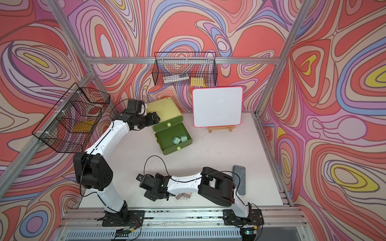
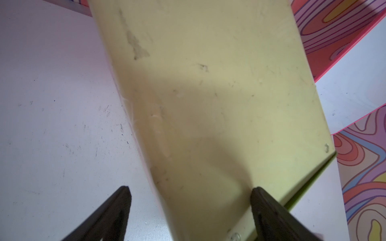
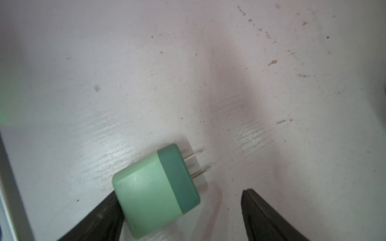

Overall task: Place the plugs into the drawer by color
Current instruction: Pick up the plug from the center of the board.

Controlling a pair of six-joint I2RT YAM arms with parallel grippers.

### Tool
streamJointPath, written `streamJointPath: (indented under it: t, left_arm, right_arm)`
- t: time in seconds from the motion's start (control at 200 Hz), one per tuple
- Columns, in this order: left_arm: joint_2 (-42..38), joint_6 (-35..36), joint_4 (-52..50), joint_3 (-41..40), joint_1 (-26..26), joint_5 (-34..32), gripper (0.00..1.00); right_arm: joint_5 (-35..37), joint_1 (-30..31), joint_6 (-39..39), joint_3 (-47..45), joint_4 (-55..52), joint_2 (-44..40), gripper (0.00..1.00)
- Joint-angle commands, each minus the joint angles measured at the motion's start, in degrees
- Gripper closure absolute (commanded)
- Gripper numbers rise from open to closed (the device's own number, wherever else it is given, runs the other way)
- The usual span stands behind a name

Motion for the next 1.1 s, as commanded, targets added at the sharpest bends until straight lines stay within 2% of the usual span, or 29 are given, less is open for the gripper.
streamJointPath:
  t: [0.0, 0.275, 0.526, 0.611, 0.721, 0.901, 1.097]
  left_arm:
    - [3.0, 1.5, -5.8, -1.2, 0.1, -3.6, 0.11]
    - [3.0, 1.4, -5.8, -1.3, 0.1, -3.8, 0.11]
    - [3.9, 0.7, -4.9, -2.1, 0.0, -2.9, 0.11]
    - [4.3, 0.6, -5.0, -1.8, 0.1, -3.0, 0.11]
    - [4.0, 0.8, -4.5, -2.3, 0.1, -2.9, 0.11]
    - [3.9, 1.1, -4.9, -1.5, 0.1, -3.1, 0.11]
    - [3.8, 1.4, -5.3, -1.4, 0.1, -3.4, 0.11]
  right_arm:
    - [1.8, 0.0, 1.3, -0.7, 1.0, 0.0, 0.12]
    - [2.8, 0.0, 6.1, -3.0, -1.9, -3.1, 0.13]
    - [3.6, -0.1, 23.5, 6.3, -17.5, -4.7, 0.14]
    - [3.8, 0.0, 30.1, 12.2, -24.6, -2.5, 0.14]
    - [2.1, 0.0, 33.4, 16.7, -27.3, 1.4, 0.15]
    - [1.1, 0.1, 34.3, 21.4, -29.6, 5.7, 0.15]
    - [-1.0, 0.1, 34.9, 35.5, -40.5, 16.2, 0.14]
